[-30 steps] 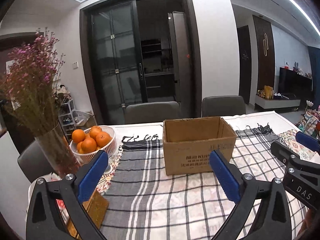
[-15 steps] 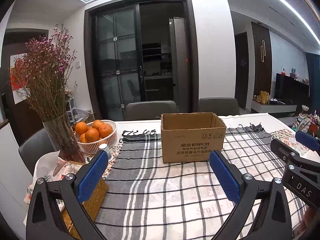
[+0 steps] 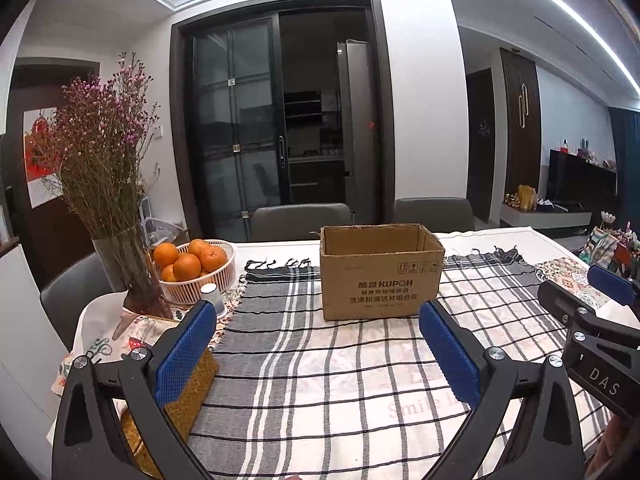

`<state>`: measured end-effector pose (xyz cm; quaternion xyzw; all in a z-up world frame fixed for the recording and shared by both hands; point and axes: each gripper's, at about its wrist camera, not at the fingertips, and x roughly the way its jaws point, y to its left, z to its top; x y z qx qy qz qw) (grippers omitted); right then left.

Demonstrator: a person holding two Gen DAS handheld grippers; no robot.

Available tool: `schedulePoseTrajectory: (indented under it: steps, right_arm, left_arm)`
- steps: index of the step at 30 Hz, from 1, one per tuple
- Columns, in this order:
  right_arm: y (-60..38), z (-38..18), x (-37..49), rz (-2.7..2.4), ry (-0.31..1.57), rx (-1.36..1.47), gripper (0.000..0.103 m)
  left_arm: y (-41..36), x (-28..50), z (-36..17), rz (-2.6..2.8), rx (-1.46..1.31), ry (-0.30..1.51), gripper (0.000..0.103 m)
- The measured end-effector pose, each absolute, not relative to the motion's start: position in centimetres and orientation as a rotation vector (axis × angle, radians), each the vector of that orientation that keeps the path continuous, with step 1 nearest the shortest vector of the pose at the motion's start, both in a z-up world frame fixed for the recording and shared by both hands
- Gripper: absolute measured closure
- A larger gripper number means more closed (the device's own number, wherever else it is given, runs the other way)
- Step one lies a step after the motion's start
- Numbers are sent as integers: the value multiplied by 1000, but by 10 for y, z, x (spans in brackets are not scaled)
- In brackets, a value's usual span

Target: Organize rigid objects

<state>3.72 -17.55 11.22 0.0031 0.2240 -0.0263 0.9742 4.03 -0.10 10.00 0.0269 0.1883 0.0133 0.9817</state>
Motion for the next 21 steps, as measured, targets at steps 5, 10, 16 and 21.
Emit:
schedulePoseTrajectory:
  steps: [5,10,16,21]
  right_arm:
    - [-175,112,36,-47,451,14,30]
    - [-177,111,34,-46,447,17,30]
    - [-178,112,32,-45,442,19,30]
    - [-178,112,30,-46,440,18,30]
  left_arm:
    - [-1,37,101,36,61,369,0]
    - [-2,37,101,33,59,369,0]
    - [-2,37,100,24,55,372,0]
    - [-2,37,100,25,56,373,0]
